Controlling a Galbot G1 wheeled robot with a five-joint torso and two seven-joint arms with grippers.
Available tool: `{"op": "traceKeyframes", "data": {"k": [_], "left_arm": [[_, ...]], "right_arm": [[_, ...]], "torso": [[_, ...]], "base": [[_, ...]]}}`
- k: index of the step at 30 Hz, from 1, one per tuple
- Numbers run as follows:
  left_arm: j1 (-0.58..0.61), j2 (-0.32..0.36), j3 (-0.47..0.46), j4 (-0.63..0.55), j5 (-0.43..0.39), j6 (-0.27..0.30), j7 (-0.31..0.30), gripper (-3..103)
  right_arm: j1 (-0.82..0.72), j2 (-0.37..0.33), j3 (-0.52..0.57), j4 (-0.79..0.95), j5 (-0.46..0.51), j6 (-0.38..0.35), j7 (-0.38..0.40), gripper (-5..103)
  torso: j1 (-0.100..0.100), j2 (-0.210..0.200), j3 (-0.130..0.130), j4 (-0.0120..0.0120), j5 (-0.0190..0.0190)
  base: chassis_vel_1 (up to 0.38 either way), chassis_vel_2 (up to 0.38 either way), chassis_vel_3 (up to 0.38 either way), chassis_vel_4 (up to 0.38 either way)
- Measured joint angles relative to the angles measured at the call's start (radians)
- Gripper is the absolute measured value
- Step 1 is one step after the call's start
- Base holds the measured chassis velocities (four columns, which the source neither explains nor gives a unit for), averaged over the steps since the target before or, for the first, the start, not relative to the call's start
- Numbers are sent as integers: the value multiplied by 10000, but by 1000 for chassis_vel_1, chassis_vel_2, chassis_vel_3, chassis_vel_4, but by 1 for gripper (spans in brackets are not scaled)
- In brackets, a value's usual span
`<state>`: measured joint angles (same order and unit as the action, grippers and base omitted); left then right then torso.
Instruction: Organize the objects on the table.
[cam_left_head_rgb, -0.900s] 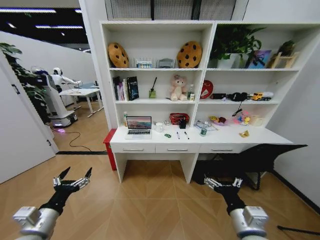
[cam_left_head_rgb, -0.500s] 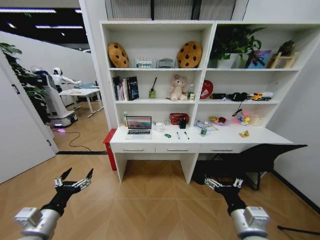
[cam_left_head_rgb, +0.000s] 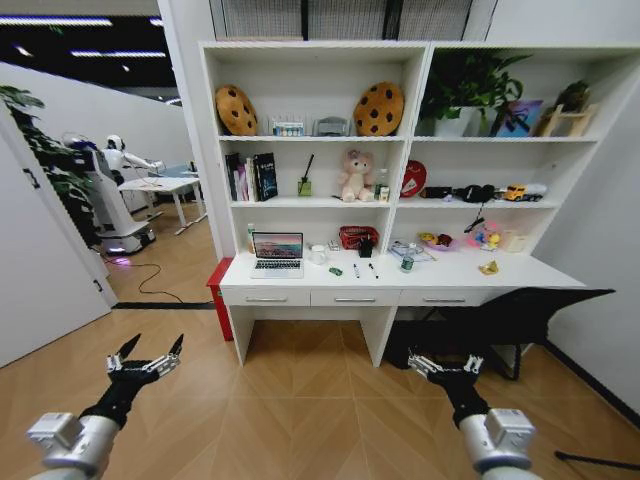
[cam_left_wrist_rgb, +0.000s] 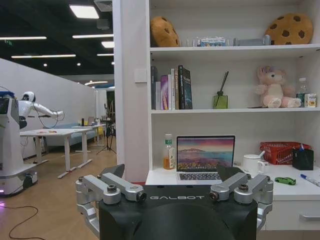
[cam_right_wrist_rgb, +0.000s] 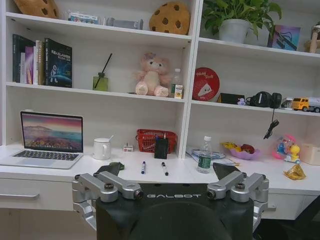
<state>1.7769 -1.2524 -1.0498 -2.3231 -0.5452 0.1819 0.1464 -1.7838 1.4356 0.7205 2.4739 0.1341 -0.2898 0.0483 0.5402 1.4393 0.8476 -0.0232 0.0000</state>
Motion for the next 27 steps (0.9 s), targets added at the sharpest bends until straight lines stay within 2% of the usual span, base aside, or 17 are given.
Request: {"op": "traceKeyframes", "data": {"k": [7,15,21,22,23,24,26,27], "left_arm": [[-17,19,-2,-134,13,64,-37,100],[209,-28,-3,-273,92,92,-28,100],[230,-43,-61,-311,82,58,-9,100],[177,-52,-67,-315,68,56,-19,100],[129,-65,-66,-314,58,57,-21,100],[61,-75,-62,-315,54,57,-41,100],[10,-77,-50,-316,51,66,-34,100],[-11,-76,-35,-317,47,76,-36,100]], "right_arm": [[88,-61,72,15,94,-25,-6,100],[-102,-94,174,41,125,304,-257,100],[-106,-142,168,76,134,303,-241,100],[-92,-144,165,64,131,304,-232,100],[-64,-144,159,24,126,305,-231,100],[-46,-140,157,-20,117,303,-224,100],[-41,-135,152,-30,109,303,-222,100],[-44,-130,146,-29,106,303,-221,100]], "torso": [[0,0,0,1,0],[-2,1,-1,2,0],[0,0,0,2,9],[-3,5,-6,-8,-23],[-3,5,-5,2,-20],[-2,2,-2,0,7],[5,-2,3,4,12],[4,-1,1,1,-3]], "base": [[0,0,0,0],[-29,44,55,-25],[-186,158,133,-193],[-204,210,199,-225],[-204,283,178,-225],[-135,283,178,-246],[-186,287,210,-264],[-236,291,324,-283]]}}
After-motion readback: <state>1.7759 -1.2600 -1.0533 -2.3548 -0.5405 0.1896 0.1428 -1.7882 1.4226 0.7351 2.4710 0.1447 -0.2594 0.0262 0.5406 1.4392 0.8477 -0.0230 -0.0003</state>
